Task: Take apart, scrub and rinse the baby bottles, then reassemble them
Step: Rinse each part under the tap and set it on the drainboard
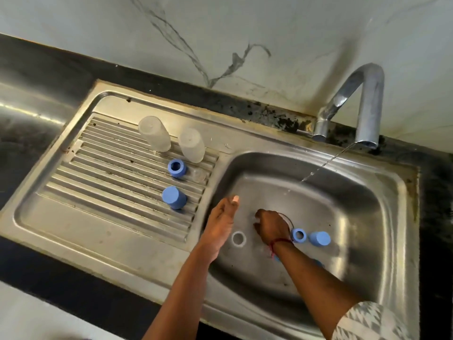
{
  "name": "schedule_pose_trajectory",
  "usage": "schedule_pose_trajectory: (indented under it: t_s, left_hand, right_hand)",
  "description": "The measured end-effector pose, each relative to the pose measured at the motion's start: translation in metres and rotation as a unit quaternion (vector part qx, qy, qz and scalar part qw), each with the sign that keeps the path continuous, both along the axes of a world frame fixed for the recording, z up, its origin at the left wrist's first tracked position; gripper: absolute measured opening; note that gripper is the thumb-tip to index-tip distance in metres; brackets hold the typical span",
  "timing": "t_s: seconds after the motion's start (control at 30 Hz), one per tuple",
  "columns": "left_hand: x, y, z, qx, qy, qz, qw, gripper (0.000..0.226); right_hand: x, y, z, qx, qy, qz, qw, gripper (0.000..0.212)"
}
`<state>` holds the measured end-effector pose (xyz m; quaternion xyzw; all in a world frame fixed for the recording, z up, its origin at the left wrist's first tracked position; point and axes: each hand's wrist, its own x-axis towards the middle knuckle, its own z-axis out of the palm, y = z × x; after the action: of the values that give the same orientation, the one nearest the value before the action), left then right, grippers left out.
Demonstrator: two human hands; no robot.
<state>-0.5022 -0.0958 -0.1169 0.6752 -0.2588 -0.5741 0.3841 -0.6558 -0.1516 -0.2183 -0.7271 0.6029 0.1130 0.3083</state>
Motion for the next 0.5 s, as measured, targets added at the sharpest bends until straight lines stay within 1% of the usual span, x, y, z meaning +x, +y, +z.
schedule_pose_trajectory:
  t_s: [0.1, 0.17, 0.23, 0.27, 0.3, 0.37, 0.43, 0.5]
  left_hand:
    - [-0.002, -0.004, 0.002, 0.010, 0.002, 0.001, 1.000, 0.054]
    - [-0.005, -0.009, 0.005, 0.010, 0.007, 0.001, 1.000, 0.045]
    - [-0.009, -0.013, 0.007, 0.010, 0.015, -0.004, 1.000, 0.033]
    - [-0.012, -0.016, 0.008, 0.011, 0.019, -0.006, 1.000, 0.029]
    - [-0.014, -0.019, 0.007, 0.009, 0.021, -0.008, 1.000, 0.028]
    - [-0.024, -0.028, 0.008, 0.005, 0.014, -0.016, 1.000, 0.022]
    - [-0.036, -0.039, 0.007, 0.000, -0.004, -0.026, 1.000, 0.017]
    - [-0.047, -0.050, 0.004, 0.000, -0.019, -0.030, 0.999, 0.018]
  right_hand:
    - [-0.003, -0.003, -0.003, -0.007, -0.022, -0.032, 0.999, 0.022]
    - [-0.007, -0.007, 0.001, -0.007, -0.075, -0.110, 0.991, 0.023]
    - [-0.015, -0.014, 0.011, -0.010, -0.158, -0.216, 0.963, 0.019]
    - [-0.018, -0.017, 0.017, -0.007, -0.202, -0.274, 0.940, 0.017]
    - [-0.021, -0.019, 0.024, 0.005, -0.252, -0.338, 0.907, 0.015]
    - [-0.027, -0.023, 0.042, 0.034, -0.360, -0.449, 0.817, 0.015]
    - [-0.033, -0.024, 0.059, 0.060, -0.452, -0.512, 0.728, 0.019]
    - [-0.041, -0.025, 0.072, 0.080, -0.526, -0.537, 0.655, 0.024]
